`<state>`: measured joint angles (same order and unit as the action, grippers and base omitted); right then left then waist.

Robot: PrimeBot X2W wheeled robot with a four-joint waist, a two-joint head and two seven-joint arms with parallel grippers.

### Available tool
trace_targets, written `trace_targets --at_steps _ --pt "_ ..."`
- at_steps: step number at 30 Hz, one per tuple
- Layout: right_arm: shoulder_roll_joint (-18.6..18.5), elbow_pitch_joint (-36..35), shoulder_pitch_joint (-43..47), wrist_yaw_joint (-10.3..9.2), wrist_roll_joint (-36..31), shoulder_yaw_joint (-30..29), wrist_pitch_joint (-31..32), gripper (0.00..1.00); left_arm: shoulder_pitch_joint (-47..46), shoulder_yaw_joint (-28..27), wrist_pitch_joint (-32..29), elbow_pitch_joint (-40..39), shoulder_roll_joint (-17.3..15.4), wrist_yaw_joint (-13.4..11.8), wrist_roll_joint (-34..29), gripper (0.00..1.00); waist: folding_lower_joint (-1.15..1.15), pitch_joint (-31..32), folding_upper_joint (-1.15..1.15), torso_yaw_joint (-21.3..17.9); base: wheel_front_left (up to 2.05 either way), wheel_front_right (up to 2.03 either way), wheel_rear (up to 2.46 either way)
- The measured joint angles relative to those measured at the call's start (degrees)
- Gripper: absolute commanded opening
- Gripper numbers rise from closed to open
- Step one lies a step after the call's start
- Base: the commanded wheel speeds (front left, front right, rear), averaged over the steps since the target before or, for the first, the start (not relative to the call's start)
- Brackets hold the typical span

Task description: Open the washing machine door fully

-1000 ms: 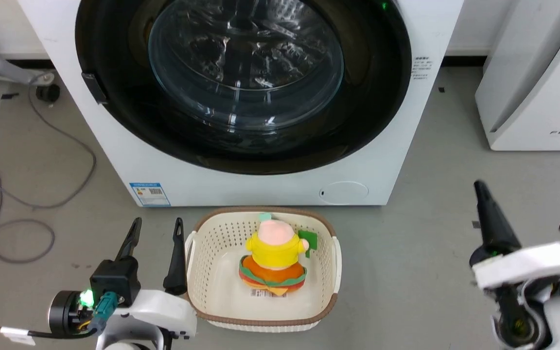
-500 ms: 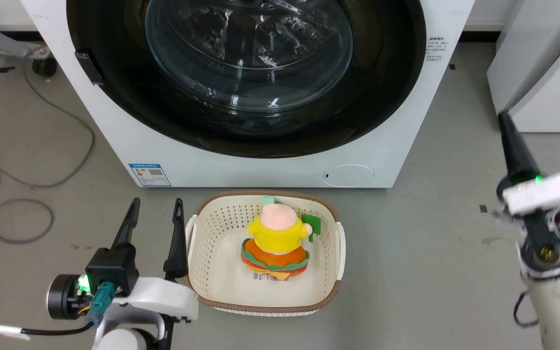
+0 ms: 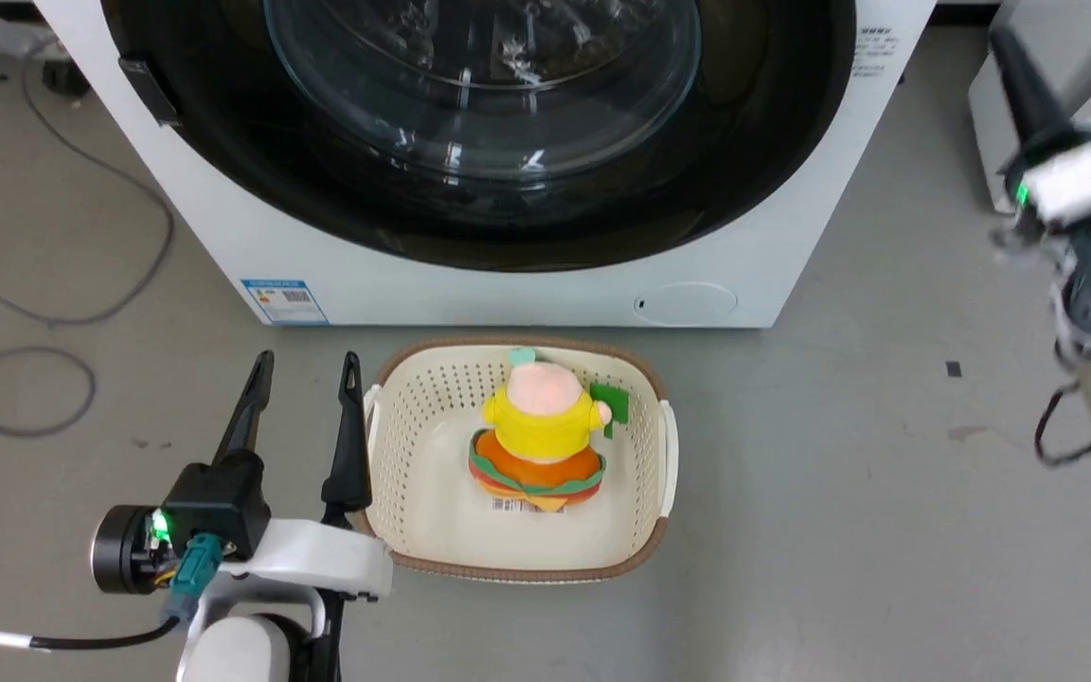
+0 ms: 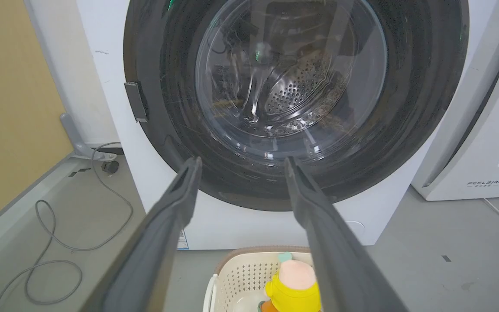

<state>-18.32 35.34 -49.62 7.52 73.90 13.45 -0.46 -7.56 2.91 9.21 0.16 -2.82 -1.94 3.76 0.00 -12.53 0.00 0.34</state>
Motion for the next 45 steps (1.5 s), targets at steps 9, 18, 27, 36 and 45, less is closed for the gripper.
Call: trace_targets --at_steps 9,18,27,36,45 --pt "-2.31 9.0 -13.19 0.0 7.05 5.94 4.52 0.0 -2.25 0.44 1.02 -0.4 0.01 -0.51 1.0 1.0 0.0 -3.25 0.0 0.45 0.0 0.0 0.0" --pt "-3.74 16.75 -23.95 0.0 12.25 13.12 12.04 0.0 -3.58 1.22 2.01 -0.57 0.0 -1.45 2.03 1.0 0.0 -5.52 0.0 0.76 0.0 0.0 0.0" --pt "-4.57 22.48 -31.89 0.0 17.68 19.71 19.97 0.0 -5.63 1.77 3.05 -0.56 0.0 -1.96 2.97 1.0 0.0 -7.54 0.0 0.74 0.0 0.0 0.0" --pt "-4.7 25.33 -38.44 0.0 22.94 25.93 27.17 0.0 -7.09 2.21 4.05 -0.59 0.0 -2.29 3.48 1.0 0.0 -9.77 0.0 0.68 0.0 0.0 0.0" --pt "-4.94 28.06 -43.57 0.0 28.6 31.71 31.82 0.0 -8.18 2.69 5.25 -0.57 0.0 -2.97 4.08 1.0 0.0 -11.75 0.0 0.9 0.0 0.0 0.0"
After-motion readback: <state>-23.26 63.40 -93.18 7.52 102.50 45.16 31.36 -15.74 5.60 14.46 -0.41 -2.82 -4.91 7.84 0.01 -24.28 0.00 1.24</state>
